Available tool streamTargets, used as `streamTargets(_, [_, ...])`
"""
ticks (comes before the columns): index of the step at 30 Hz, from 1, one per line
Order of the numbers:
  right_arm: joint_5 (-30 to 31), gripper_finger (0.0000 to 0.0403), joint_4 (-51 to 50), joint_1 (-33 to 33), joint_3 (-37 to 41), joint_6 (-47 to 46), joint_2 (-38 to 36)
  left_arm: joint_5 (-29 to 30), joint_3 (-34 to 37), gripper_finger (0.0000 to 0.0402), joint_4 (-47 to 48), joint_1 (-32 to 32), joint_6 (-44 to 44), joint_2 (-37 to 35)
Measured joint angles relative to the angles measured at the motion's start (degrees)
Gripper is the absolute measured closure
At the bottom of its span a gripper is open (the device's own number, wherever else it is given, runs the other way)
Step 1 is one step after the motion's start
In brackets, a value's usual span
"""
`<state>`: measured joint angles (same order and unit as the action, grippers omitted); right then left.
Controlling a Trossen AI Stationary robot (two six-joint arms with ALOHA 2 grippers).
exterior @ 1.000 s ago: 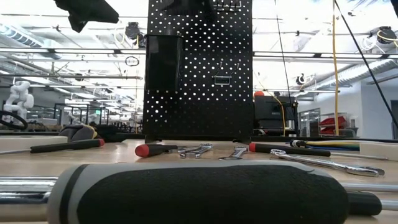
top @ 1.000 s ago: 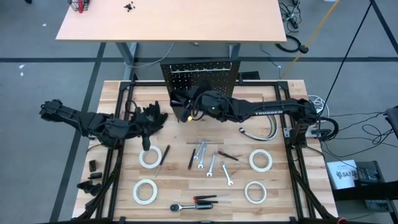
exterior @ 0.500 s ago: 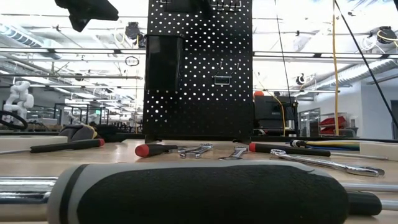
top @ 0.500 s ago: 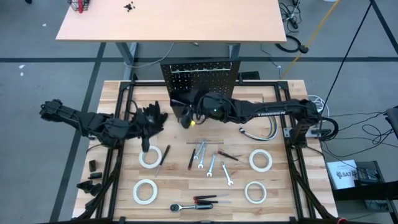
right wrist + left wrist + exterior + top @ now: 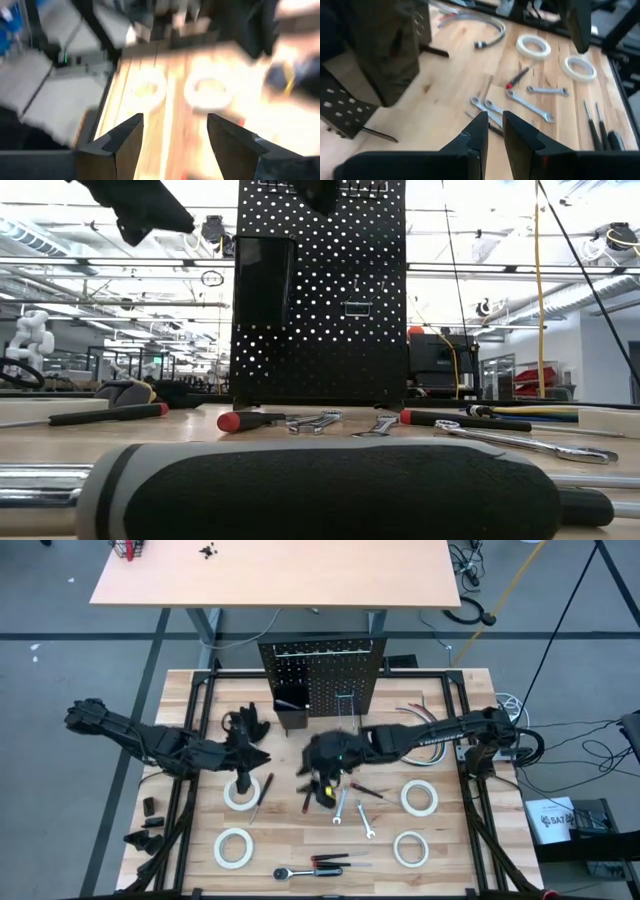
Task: Hang tools onto peg board
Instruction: Put the nut driver into the black bin on the peg board
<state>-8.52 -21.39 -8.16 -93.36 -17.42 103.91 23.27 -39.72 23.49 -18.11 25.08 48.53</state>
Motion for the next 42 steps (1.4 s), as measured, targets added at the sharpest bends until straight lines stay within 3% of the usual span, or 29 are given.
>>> streamTargets(6, [0.9, 0.0190, -6.6, -4.5, 0.0, -2.8, 1.1, -2.9, 0.0, 0.0343, 0.0, 0.0, -0.4, 6.4])
streamTargets(12, [10.0, 0.0190, -7.0, -7.7, 0.0, -3.3, 2.9, -10.3, 0.0, 0.0343, -2.6, 0.0, -4.5, 12.9])
streamTargets(20, [11.2, 0.0190, -10.6, -10.5, 0.0, -19.0, 7.5, -21.3, 0.0, 0.0343, -10.5, -0.6, -10.9, 19.5])
streamTargets(26, [11.2, 0.0190, -21.1, -14.2, 0.0, -30.7, 7.6, -21.6, 0.0, 0.0343, -11.4, -3.6, -14.4, 20.8])
streamTargets(33, [15.3, 0.0190, -33.0, -21.7, 0.0, -36.3, 6.8, -21.7, 0.3, 0.0343, -13.1, -6.1, -15.7, 20.7])
streamTargets(38, [19.6, 0.0190, -40.7, -25.4, 0.0, -35.9, 6.1, -21.0, 4.2, 0.0343, -21.1, -6.8, -4.6, 19.9])
streamTargets(42, [23.7, 0.0190, -45.4, -26.9, 0.0, -31.4, 4.0, -14.1, 6.1, 0.0343, -27.7, -8.8, 5.7, 19.9])
